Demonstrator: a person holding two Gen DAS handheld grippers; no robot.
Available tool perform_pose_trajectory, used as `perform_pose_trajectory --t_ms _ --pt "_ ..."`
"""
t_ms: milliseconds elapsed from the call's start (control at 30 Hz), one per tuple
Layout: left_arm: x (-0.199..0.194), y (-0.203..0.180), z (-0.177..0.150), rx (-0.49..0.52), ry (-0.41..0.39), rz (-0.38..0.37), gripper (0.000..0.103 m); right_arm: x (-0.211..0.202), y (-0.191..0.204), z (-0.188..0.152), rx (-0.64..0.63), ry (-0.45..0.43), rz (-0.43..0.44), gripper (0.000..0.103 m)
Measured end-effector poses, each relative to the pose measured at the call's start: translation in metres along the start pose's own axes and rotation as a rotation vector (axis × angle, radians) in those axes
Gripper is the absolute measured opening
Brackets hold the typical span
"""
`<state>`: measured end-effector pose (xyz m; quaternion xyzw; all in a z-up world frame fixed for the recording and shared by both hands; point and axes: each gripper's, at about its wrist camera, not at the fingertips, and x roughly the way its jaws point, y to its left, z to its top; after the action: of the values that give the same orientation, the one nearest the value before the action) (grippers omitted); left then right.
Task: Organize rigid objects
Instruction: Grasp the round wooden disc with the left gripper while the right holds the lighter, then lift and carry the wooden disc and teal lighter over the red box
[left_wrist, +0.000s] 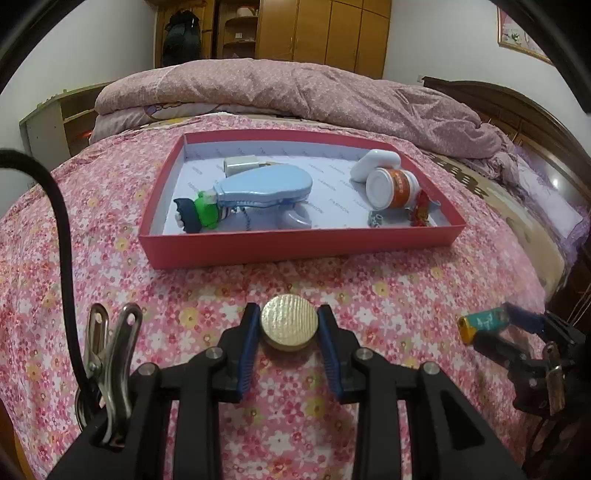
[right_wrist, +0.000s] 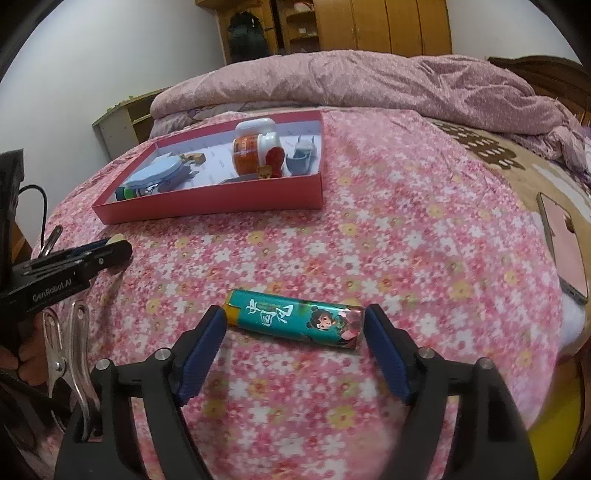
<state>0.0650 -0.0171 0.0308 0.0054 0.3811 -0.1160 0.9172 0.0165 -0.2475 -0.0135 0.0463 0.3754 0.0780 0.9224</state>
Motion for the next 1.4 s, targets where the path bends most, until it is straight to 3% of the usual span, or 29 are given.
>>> perform_pose_trajectory --t_ms 200,400,500,800,1400 --pt "-0.006 0.006 -0.002 -0.016 -0.014 0.002 0.033 0.009 0.015 0.003 -0.009 0.018 -0.07 0.091" --pt "-0.005 0.013 -0.002 -0.026 -0.004 0.042 0.033 0.013 0.025 0.001 -0.056 0.025 -0.137 0.091" --pt "-0.005 0.016 -0.003 -0.037 -0.001 0.036 0.033 0.012 0.024 0.001 -0.049 0.025 -0.141 0.085" --pt "-0.011 0.022 0.008 -0.045 -0.019 0.051 0.033 0.006 0.025 0.011 -0.039 0.031 -0.096 0.084" --pt "-0.01 0.028 0.082 -0.025 -0.085 0.011 0.033 0.011 0.04 0.078 -0.082 -0.037 -0.008 0.084"
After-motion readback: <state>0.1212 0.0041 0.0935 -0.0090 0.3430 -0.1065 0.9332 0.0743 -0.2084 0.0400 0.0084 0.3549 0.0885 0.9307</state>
